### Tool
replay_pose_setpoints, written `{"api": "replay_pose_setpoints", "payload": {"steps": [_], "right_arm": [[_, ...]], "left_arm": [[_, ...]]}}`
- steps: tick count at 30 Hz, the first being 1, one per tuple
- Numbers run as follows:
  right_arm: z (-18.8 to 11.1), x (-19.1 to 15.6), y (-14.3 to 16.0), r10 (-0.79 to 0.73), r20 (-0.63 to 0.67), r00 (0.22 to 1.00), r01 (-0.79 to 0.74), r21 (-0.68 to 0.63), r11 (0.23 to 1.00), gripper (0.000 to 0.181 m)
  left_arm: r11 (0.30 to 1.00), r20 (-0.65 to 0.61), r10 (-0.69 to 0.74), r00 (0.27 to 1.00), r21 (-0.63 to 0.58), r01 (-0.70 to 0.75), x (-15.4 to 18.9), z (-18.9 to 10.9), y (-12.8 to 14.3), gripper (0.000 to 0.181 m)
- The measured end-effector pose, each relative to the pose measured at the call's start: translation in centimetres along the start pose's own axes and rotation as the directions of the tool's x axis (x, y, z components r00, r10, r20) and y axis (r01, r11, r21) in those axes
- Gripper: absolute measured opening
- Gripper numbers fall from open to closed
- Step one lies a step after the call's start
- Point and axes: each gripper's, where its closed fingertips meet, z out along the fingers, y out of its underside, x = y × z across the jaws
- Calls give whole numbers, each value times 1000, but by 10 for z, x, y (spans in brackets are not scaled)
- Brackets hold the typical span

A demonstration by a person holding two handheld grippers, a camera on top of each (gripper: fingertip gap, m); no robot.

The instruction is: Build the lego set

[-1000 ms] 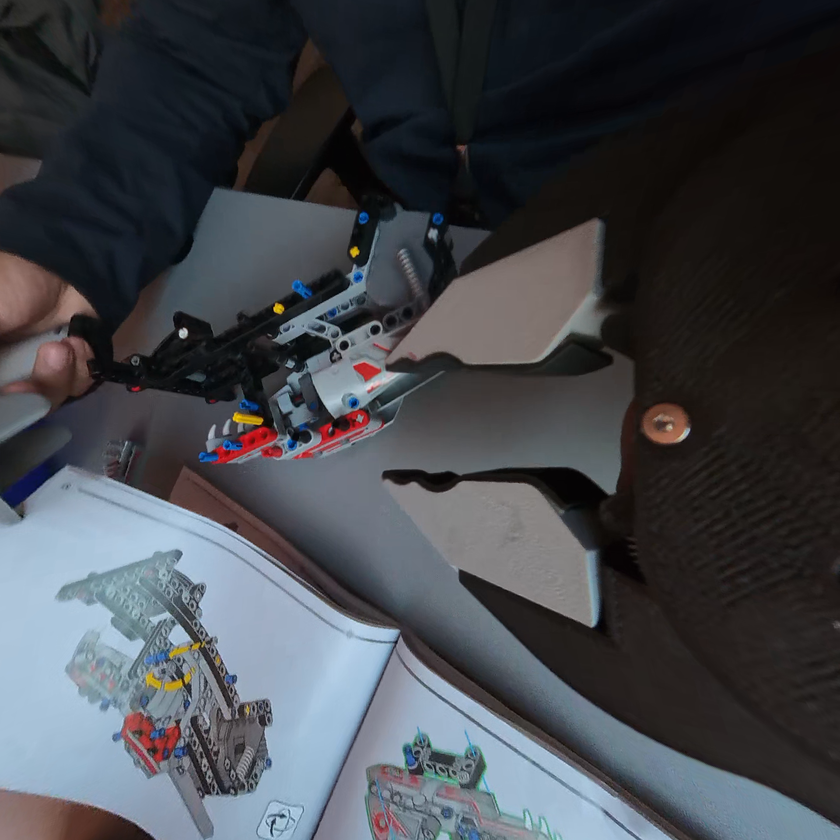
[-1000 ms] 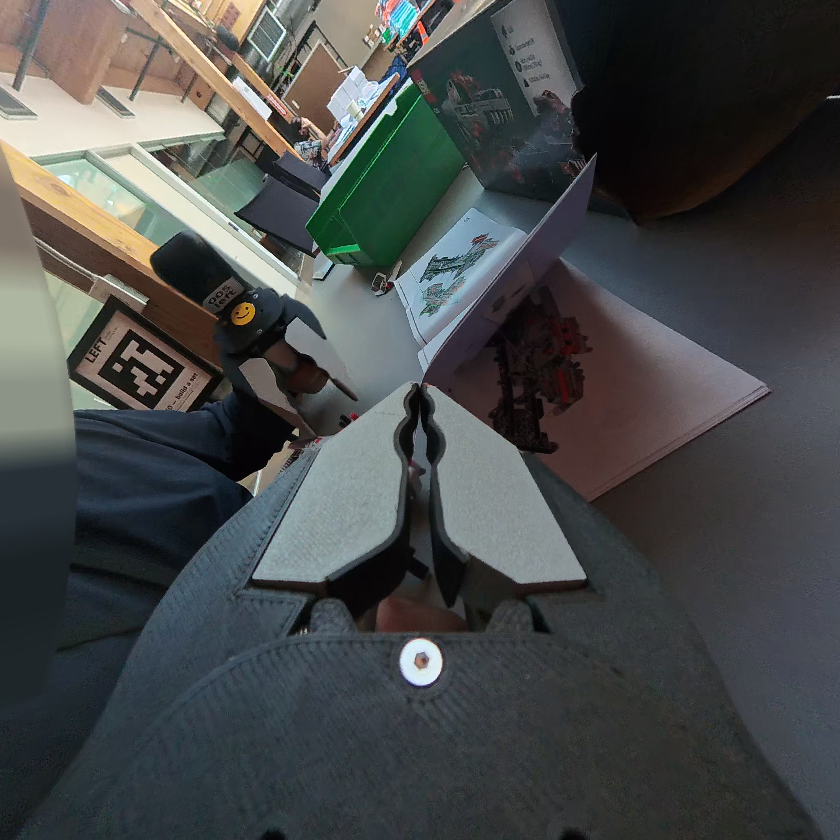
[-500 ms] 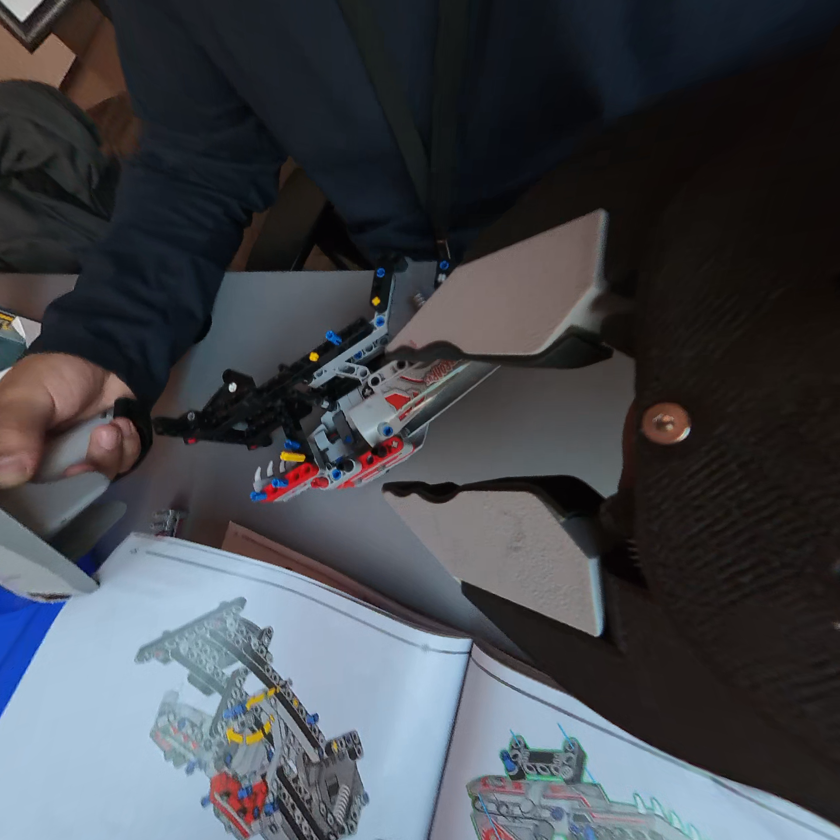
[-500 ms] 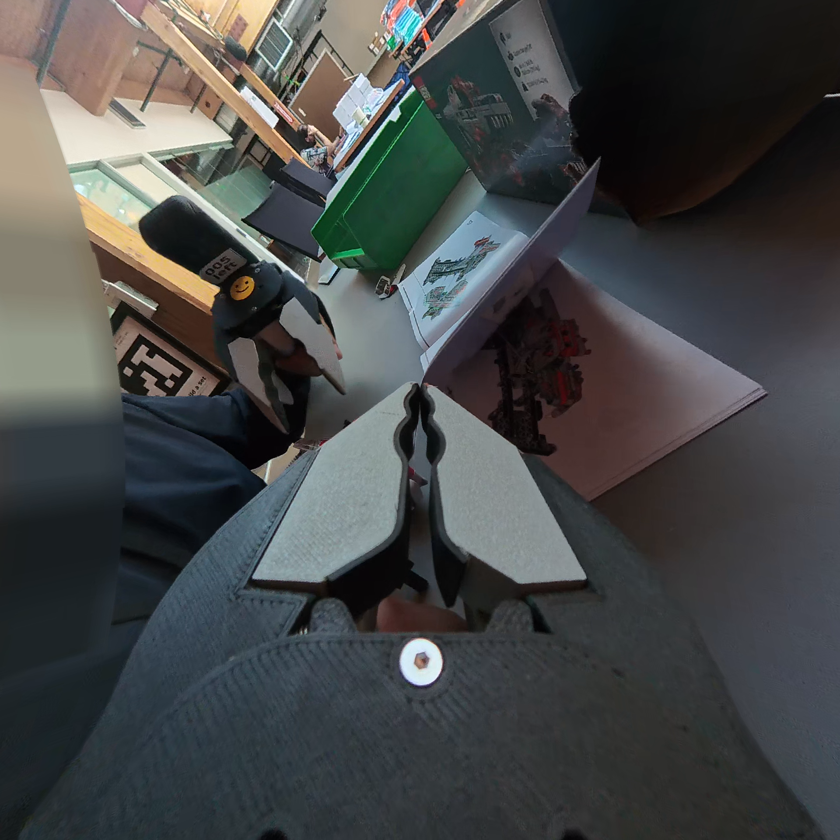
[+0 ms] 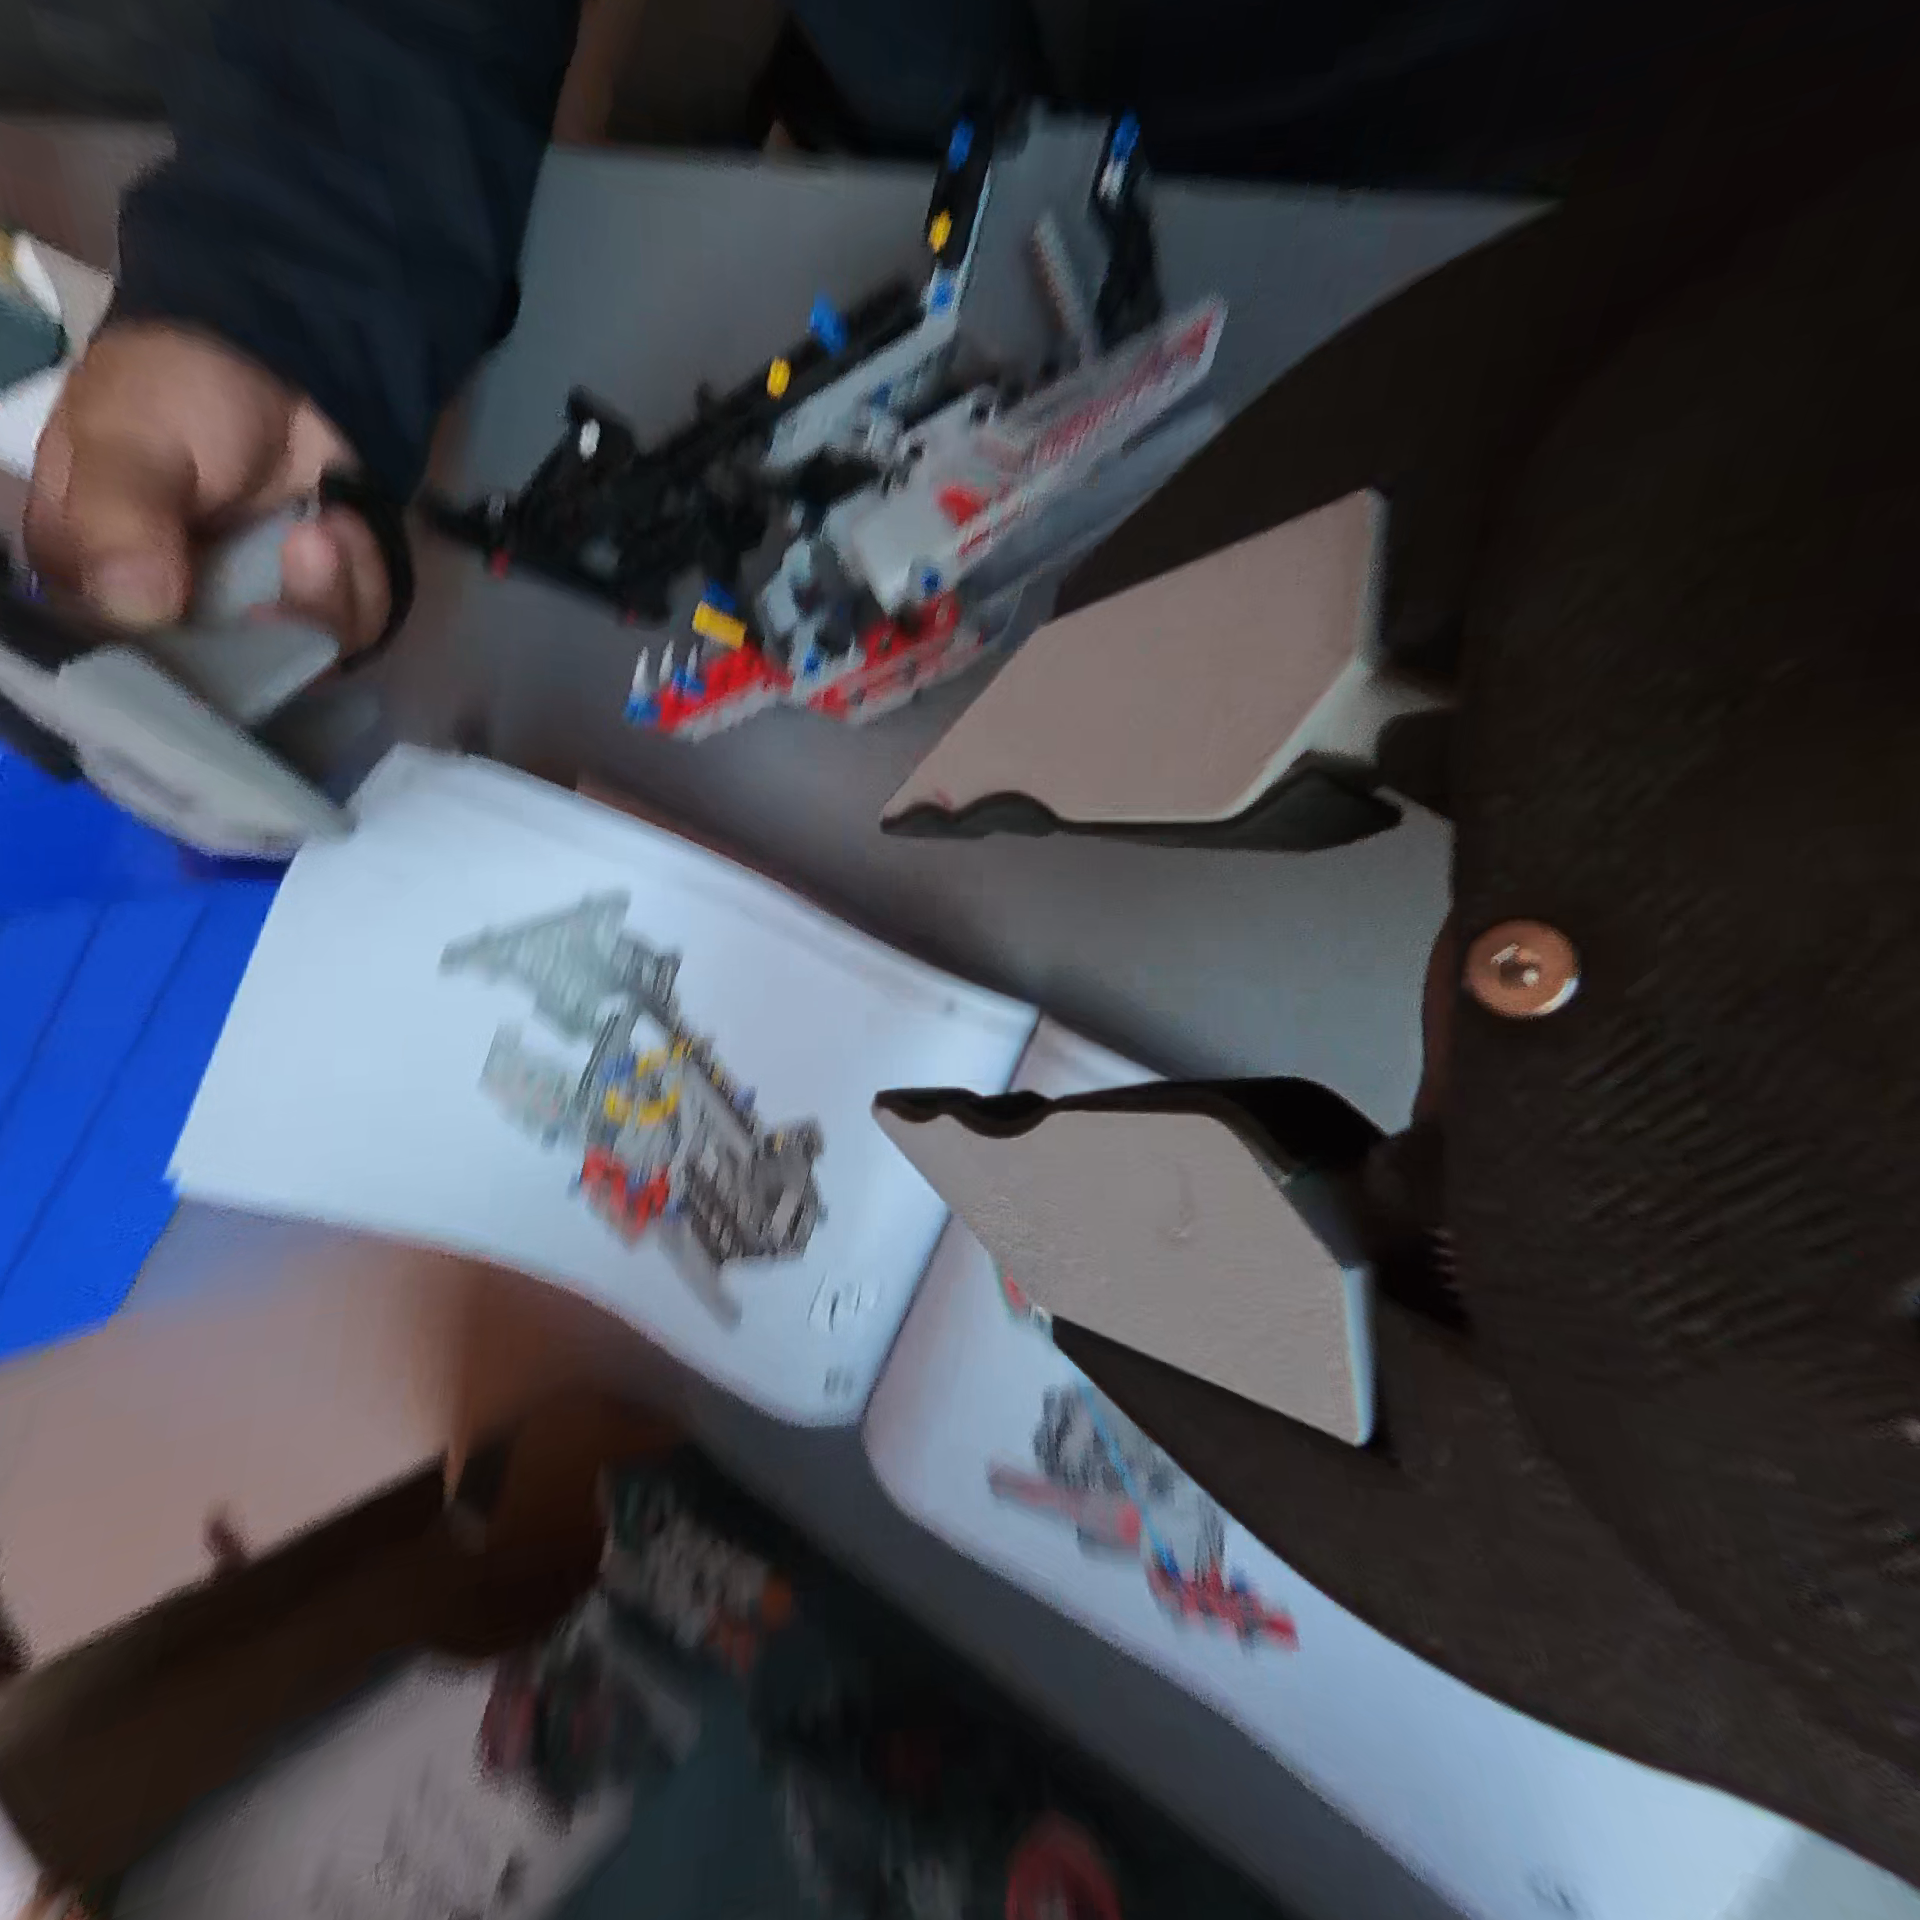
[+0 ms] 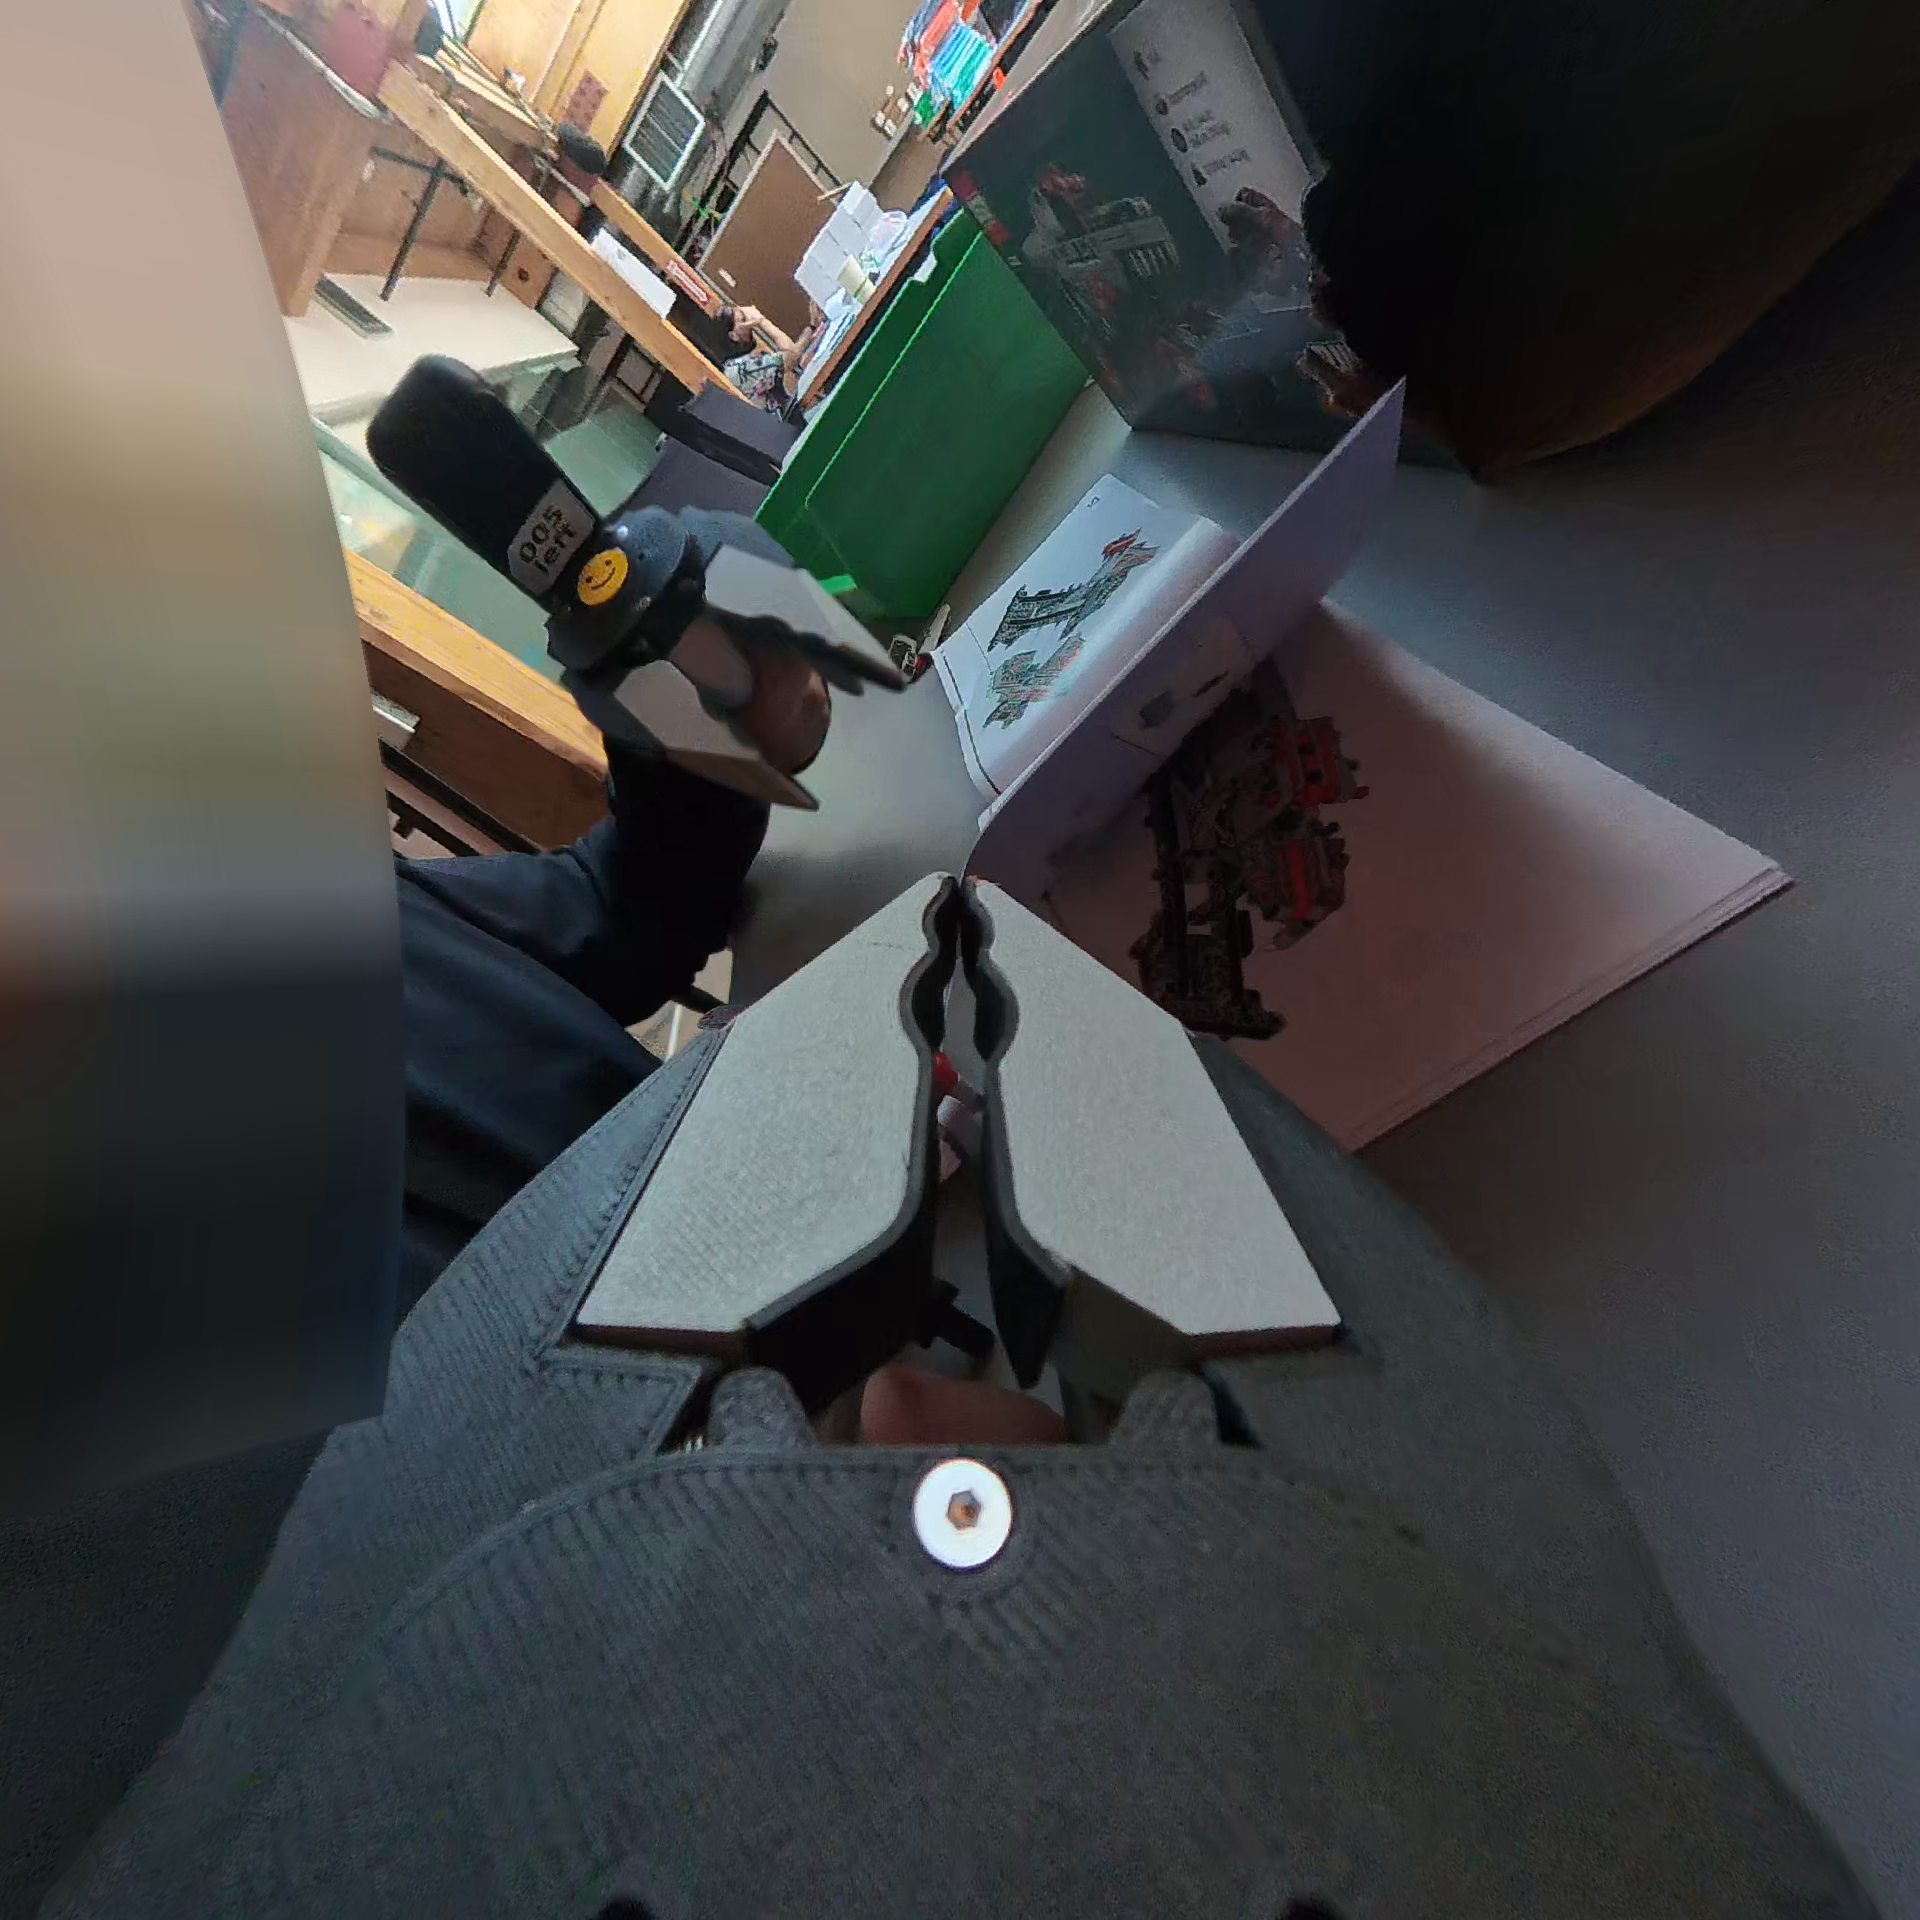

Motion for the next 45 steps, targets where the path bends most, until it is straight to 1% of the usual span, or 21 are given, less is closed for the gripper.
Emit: {"api": "replay_pose_setpoints", "payload": {"steps": [1, 3, 6, 8, 11, 12, 14, 17, 20, 22, 24, 27, 30, 32, 34, 36, 38, 43, 45], "right_arm": [[0, 0, 0, 1, 1, 1000, -1, 2, 1000, 0], [0, 0, -1, 1, 1, 1000, -1, 5, 1000, 0], [0, 0, -2, 1, -1, 1000, -1, 13, 1000, 0], [-1, -1, -3, 1, 0, 1000, -1, 20, 1000, 0], [-1, -2, -4, -1, 1, 1000, 1, 26, 1000, 0], [-1, -3, -4, -2, 5, 1000, 2, 27, 1000, 0], [0, -4, -3, -6, 8, 1000, 6, 22, 1000, 0], [1, -4, -1, -3, 12, 1000, 3, 11, 1000, 0], [2, -2, 0, 10, 16, 1000, -10, 3, 1000, 0], [2, 0, 1, 13, 11, 1000, -13, 3, 1000, 0], [1, 1, 0, 15, 7, 1000, -15, 5, 1000, 0], [-1, 3, -1, 18, 5, 1000, -18, 10, 1000, 0], [-1, 2, -2, 23, 12, 1000, -23, 16, 1000, 0], [0, 1, -2, 22, 16, 1000, -22, 15, 1000, 0], [2, 1, 0, 23, 17, 1000, -23, 9, 1000, 0], [4, 1, 1, 22, 16, 1000, -22, 2, 1000, 0], [4, 0, 1, 14, 9, 1000, -14, 3, 1000, 0], [3, 2, -1, 19, 1, 1000, -19, 21, 1000, 0], [3, 2, -3, 23, 5, 1000, -23, 31, 999, 0]], "left_arm": [[999, 47, 32, 998, 8, -33, -10, -1, -6, 46], [996, 85, 81, 993, 21, -83, -21, 3, -18, 44], [990, 87, 139, 986, 12, -141, -29, 22, -30, 47], [983, 96, 181, 979, -26, -180, -37, 37, -30, 49], [990, 69, 139, 988, -33, -137, -46, 48, -29, 51], [991, 73, 130, 989, -43, -127, -52, 48, -28, 51], [994, 121, 106, 987, -33, -102, -66, 42, -29, 51], [997, 106, 75, 992, -13, -74, -66, 33, -30, 52], [995, 157, 102, 982, 2, -104, -73, 21, -32, 50], [996, 161, 84, 983, 27, -89, -75, 14, -33, 48], [997, 151, 60, 987, 47, -68, -75, 11, -33, 47], [998, 138, 47, 989, 34, -52, -76, 14, -27, 47], [998, 104, 54, 993, 23, -56, -67, 21, -24, 50], [997, 50, 67, 997, 27, -68, -49, 32, -26, 51], [993, 6, 117, 993, 4, -117, -30, 45, -27, 52], [978, -10, 198, 980, -58, -198, -18, 53, -20, 48], [967, -2, 242, 970, -83, -241, -14, 56, -18, 47], [971, -22, 234, 972, -37, -235, -3, 63, -32, 51], [966, -12, 256, 967, -47, -256, 0, 70, -32, 55]]}}
